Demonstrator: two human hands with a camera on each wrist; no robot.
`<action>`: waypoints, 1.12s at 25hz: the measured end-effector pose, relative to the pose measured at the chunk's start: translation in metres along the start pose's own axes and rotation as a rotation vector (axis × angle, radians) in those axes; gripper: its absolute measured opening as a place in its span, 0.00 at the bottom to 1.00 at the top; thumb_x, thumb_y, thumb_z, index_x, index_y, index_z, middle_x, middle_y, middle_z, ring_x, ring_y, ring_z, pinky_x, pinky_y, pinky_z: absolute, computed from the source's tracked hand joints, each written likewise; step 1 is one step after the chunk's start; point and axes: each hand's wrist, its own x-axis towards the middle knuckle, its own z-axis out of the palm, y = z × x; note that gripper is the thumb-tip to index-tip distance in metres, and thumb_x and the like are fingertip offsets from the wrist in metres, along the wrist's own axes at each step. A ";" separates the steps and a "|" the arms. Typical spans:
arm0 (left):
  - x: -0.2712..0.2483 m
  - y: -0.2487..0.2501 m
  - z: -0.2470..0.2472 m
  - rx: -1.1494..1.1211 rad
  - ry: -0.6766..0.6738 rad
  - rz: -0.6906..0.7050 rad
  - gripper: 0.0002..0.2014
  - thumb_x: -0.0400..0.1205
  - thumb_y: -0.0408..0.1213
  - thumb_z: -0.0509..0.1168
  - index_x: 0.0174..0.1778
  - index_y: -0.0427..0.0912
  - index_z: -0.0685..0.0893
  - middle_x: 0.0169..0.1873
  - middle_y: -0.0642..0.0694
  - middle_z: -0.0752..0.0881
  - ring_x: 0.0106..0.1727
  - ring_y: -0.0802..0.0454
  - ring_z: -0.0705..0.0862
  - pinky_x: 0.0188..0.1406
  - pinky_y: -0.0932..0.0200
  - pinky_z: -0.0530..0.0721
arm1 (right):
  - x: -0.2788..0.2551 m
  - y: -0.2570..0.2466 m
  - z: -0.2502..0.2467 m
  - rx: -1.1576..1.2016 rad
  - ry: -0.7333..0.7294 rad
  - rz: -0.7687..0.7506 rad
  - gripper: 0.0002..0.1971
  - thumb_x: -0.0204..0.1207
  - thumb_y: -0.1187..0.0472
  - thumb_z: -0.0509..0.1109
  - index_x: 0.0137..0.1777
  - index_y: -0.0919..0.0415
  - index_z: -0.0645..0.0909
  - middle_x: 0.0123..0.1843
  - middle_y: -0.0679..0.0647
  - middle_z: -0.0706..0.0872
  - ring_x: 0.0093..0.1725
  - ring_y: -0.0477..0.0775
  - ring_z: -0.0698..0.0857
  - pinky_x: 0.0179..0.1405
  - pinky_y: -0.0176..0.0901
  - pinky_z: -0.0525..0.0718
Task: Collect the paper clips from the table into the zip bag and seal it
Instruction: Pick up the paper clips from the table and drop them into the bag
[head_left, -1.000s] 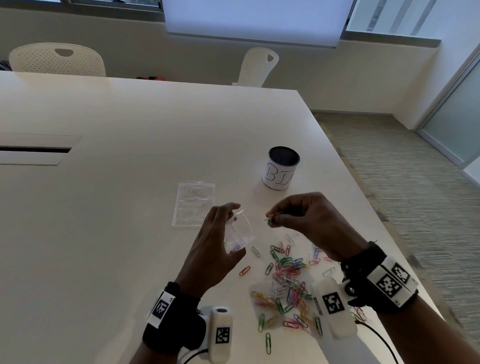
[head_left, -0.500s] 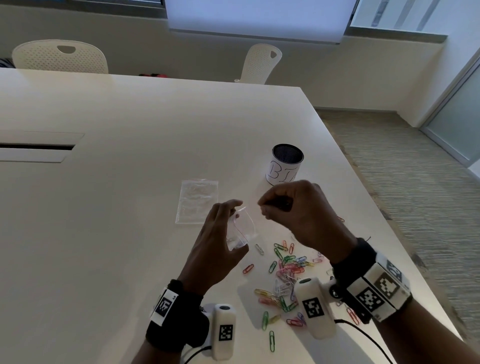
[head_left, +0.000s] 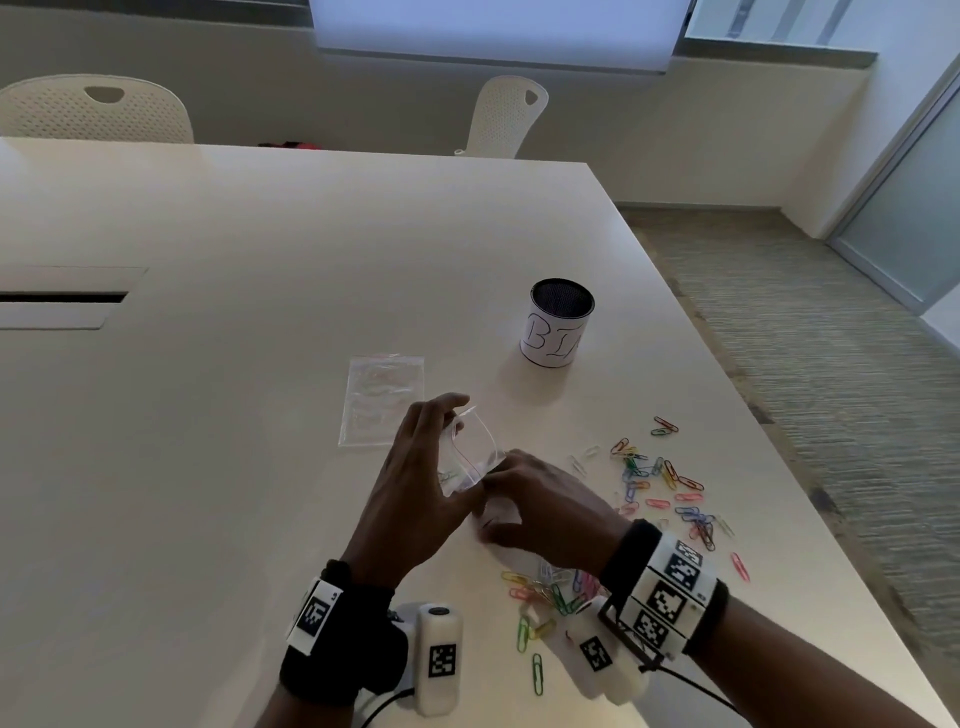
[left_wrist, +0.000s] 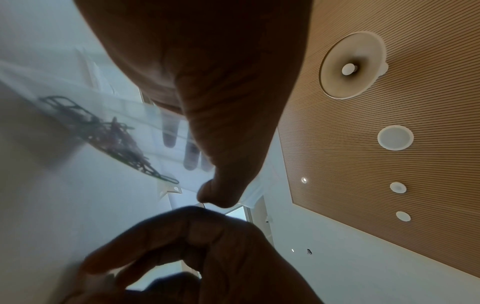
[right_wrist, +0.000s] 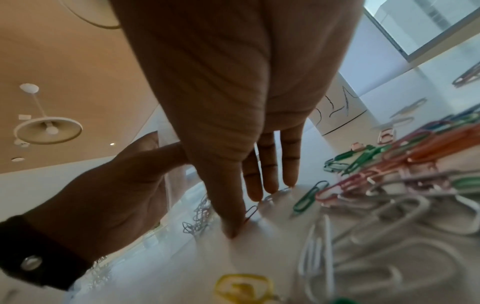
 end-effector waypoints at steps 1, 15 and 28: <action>0.000 0.000 0.000 0.004 0.001 0.001 0.39 0.75 0.48 0.78 0.81 0.52 0.67 0.67 0.58 0.73 0.66 0.70 0.74 0.59 0.76 0.77 | 0.000 0.001 -0.001 0.007 -0.006 -0.015 0.12 0.82 0.56 0.75 0.64 0.53 0.87 0.66 0.49 0.84 0.62 0.47 0.81 0.63 0.44 0.85; -0.002 -0.001 0.002 0.007 -0.008 -0.011 0.40 0.75 0.32 0.79 0.80 0.57 0.68 0.65 0.60 0.74 0.69 0.80 0.73 0.56 0.77 0.75 | -0.047 0.151 -0.075 -0.101 0.421 0.606 0.10 0.82 0.64 0.74 0.61 0.60 0.91 0.58 0.58 0.92 0.56 0.61 0.91 0.56 0.47 0.87; -0.003 0.005 -0.001 0.047 -0.018 -0.001 0.39 0.76 0.33 0.79 0.80 0.54 0.69 0.65 0.55 0.76 0.65 0.82 0.73 0.51 0.86 0.72 | -0.041 0.077 -0.034 0.052 0.170 0.353 0.13 0.87 0.64 0.68 0.68 0.56 0.88 0.65 0.52 0.85 0.60 0.51 0.86 0.64 0.47 0.87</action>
